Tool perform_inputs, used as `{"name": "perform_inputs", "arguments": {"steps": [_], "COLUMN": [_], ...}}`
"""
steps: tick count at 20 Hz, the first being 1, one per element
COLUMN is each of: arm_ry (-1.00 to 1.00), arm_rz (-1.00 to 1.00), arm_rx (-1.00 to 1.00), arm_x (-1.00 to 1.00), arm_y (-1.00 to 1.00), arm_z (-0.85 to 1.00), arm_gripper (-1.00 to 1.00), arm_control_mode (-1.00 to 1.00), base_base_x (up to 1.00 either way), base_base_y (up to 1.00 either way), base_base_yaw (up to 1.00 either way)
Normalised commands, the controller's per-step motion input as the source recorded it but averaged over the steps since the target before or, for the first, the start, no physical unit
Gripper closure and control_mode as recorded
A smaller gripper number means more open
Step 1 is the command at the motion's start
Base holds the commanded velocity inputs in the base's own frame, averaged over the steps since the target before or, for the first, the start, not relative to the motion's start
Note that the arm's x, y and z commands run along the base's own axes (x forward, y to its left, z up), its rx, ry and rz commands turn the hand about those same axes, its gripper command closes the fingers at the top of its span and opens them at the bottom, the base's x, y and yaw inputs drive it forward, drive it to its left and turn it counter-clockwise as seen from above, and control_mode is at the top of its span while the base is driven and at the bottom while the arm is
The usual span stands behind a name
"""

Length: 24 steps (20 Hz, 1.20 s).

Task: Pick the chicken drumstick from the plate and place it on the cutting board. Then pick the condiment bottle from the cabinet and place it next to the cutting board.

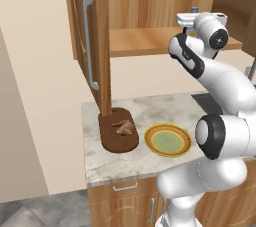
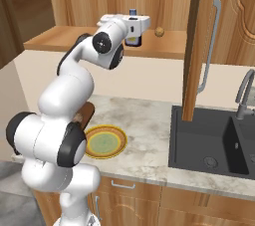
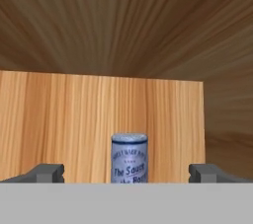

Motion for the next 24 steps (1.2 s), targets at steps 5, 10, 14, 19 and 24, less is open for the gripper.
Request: {"name": "perform_inputs", "arguments": {"steps": [5,10,14,19,24], "arm_ry": [0.0,0.0,0.0,0.0,0.0], "arm_rz": [0.0,0.0,0.0,0.0,0.0], "arm_rx": [0.0,0.0,0.0,0.0,0.0], "arm_x": [0.1,0.09,0.1,0.08,0.0], "arm_y": [-0.04,-0.04,-0.04,-0.04,0.0], "arm_z": [0.0,0.0,0.0,0.0,0.0], "arm_gripper": [-1.0,-1.0,-1.0,-1.0,1.0], "arm_control_mode": [-1.0,-1.0,-1.0,-1.0,-1.0], "base_base_x": [0.0,0.0,0.0,0.0,0.0], "base_base_y": [0.0,0.0,0.0,0.0,0.0], "base_base_yaw": [0.0,0.0,0.0,0.0,0.0]}}
